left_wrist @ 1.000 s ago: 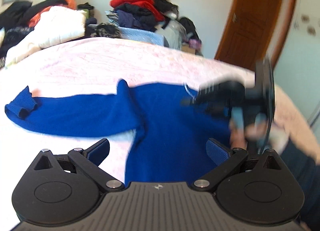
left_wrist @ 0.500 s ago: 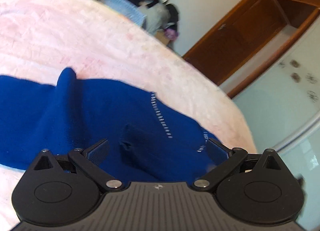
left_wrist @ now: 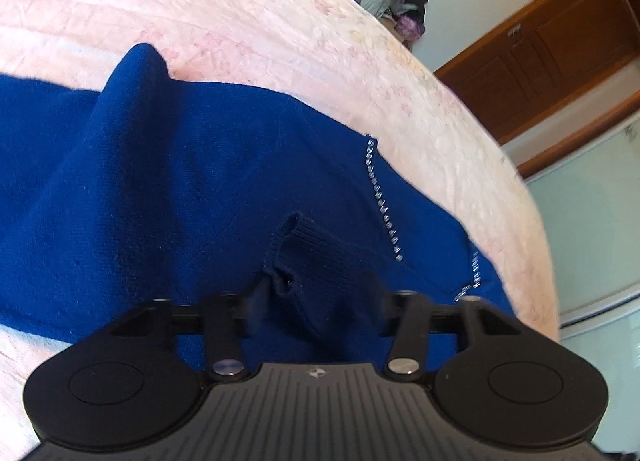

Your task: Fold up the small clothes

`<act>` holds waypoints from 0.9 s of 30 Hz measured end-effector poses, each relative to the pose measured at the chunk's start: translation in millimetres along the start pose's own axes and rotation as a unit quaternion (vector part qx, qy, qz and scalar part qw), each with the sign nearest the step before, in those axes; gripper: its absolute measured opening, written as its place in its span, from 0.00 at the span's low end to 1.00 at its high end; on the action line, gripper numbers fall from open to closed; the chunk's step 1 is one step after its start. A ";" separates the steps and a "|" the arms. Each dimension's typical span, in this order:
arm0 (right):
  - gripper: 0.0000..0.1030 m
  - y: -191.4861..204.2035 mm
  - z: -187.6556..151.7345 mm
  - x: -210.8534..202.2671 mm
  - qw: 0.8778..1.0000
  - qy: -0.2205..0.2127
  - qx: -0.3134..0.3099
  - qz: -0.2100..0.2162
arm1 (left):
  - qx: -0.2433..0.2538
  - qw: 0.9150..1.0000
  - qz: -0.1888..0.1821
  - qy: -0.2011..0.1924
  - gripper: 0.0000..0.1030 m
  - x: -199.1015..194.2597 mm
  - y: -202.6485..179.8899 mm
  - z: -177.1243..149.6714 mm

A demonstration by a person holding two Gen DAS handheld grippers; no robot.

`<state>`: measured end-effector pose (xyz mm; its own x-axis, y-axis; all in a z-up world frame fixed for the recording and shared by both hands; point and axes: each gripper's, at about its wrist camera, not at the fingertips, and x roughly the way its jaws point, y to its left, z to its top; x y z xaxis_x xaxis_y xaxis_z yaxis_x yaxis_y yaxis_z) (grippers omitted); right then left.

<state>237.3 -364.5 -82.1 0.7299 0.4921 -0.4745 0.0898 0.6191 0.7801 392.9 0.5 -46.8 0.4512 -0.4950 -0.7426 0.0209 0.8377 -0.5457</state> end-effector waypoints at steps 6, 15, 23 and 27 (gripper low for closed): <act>0.63 -0.8 5.6 -5.9 1.000 -0.016 0.004 0.000 | 0.018 1.000 0.012 0.001 0.04 9.4 -7.7 4.7; 0.63 -2.8 15.6 -14.2 0.999 -0.040 -0.007 -0.012 | 0.034 0.996 0.058 -0.059 0.04 -31.2 14.9 8.8; 0.67 -30.7 55.0 7.2 0.996 -0.060 0.010 -0.068 | 0.046 0.993 0.095 -0.047 0.04 -22.2 24.9 4.8; 0.66 -46.9 59.2 13.1 0.996 -0.059 0.029 -0.059 | 0.051 0.993 0.098 -0.046 0.04 -20.0 26.5 4.0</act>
<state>282.8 -423.4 -100.8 0.7864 0.3404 -0.5155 0.2161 0.6301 0.7458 388.0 33.5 -44.9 0.5349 -0.3017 -0.7892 0.0134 0.9370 -0.3491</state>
